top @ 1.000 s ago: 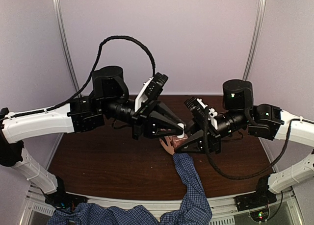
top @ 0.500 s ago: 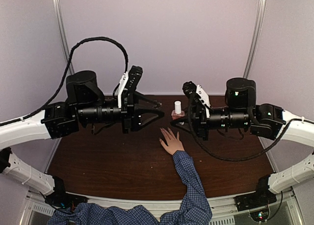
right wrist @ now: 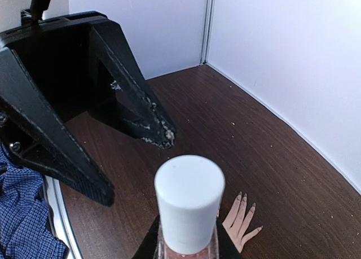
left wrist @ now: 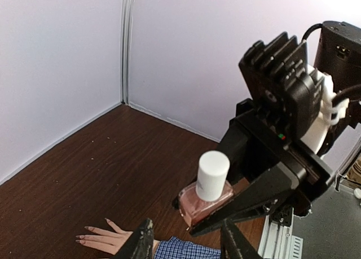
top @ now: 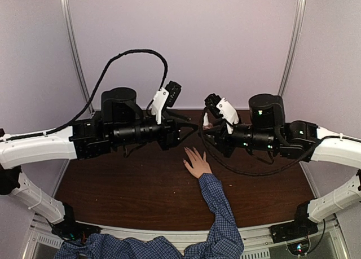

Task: Paint the nails
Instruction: Screw the nail polish bottle cap onto the nail polish bottle.

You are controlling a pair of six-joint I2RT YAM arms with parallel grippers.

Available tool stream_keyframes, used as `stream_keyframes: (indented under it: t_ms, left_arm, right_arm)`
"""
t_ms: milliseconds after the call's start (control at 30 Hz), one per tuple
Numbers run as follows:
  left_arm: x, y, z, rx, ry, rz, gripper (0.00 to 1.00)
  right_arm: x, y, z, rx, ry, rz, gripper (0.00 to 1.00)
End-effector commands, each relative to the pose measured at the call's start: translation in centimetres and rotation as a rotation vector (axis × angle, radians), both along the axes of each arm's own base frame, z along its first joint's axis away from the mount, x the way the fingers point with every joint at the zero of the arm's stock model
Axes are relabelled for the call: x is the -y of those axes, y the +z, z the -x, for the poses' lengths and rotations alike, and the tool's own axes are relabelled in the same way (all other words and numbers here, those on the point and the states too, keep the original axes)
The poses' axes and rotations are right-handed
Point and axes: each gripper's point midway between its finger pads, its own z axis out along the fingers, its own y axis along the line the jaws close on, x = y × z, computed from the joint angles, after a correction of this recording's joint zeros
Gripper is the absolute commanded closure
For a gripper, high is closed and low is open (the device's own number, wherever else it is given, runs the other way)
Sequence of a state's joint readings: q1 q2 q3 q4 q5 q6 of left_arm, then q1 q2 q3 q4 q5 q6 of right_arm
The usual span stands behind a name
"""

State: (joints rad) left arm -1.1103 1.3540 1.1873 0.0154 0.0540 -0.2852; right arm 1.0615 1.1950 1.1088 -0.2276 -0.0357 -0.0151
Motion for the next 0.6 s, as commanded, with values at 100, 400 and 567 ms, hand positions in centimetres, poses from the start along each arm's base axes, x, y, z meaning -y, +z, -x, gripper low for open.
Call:
stream_keyframes:
  t_ms: [100,400,567]
  left_arm:
    - [1.7,3.5,-0.8,0.027,0.027,0.131,0.58]
    - [3.1,2.7,-1.4,0.006,0.027,0.126,0.64]
    - [3.3,2.2,-2.1,-0.002,0.060,0.119,0.70]
  right_arm:
    - [0.0,0.7,-1.2,0.022,-0.094,0.004,1.00]
    - [-0.4,0.1,-1.2,0.023,-0.101,0.020,1.00]
    - [-0.4,0.1,-1.2,0.023,-0.099,0.020,1.00]
